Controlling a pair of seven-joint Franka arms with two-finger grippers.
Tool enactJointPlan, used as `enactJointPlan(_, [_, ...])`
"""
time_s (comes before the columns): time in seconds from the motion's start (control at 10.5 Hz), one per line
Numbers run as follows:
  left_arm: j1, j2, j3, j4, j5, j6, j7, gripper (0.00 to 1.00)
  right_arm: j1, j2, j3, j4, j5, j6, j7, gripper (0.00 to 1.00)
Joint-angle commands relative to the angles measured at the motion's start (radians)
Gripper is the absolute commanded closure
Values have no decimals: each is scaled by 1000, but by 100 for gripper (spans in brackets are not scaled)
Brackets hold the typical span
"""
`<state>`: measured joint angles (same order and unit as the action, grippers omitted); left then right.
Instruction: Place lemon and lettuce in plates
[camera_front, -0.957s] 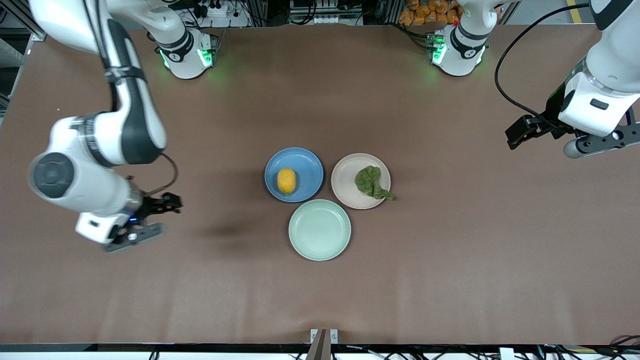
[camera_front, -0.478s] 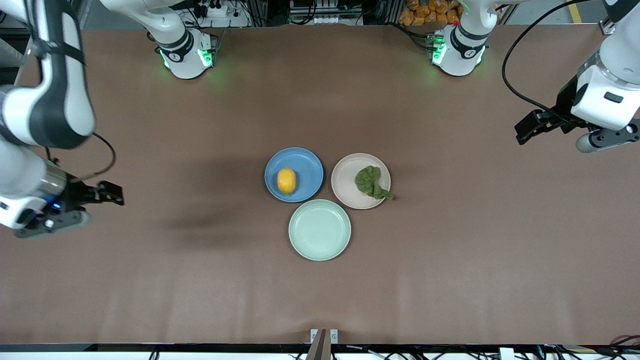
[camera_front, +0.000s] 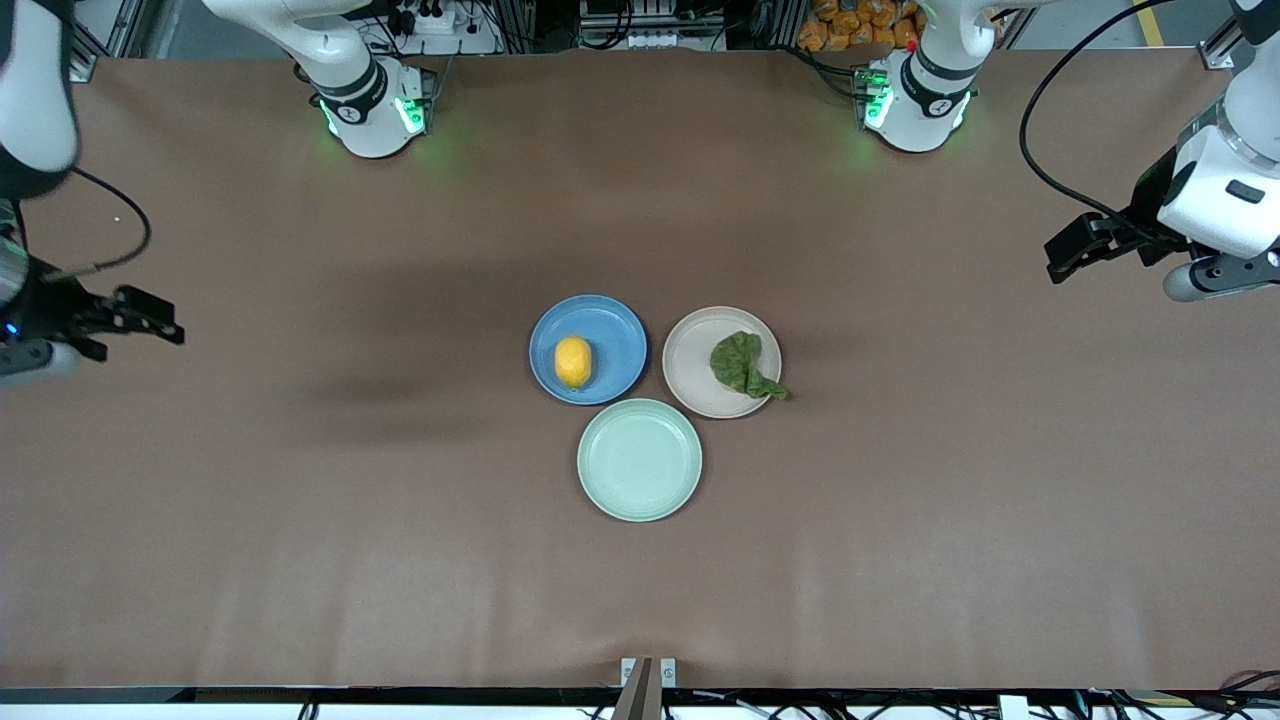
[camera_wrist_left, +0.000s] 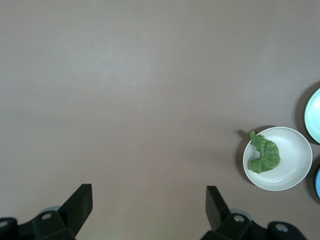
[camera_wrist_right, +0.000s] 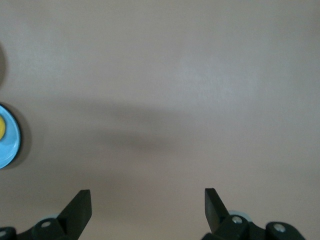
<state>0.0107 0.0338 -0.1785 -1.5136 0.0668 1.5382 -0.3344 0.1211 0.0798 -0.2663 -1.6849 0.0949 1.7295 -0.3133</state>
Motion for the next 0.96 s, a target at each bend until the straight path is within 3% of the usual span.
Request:
enactJointPlan(0.0, [-11, -15, 21, 0, -22, -18, 32, 0, -15, -93, 19, -53, 5, -83, 113, 0])
enactJointPlan(0.48, [-11, -14, 24, -2, -21, -18, 107, 0, -26, -144, 25, -42, -24, -146, 137, 0])
enactJointPlan(0.86, [-11, -14, 24, 0, -28, -18, 132, 0, -77, -134, 96, 40, -92, -163, 135, 0])
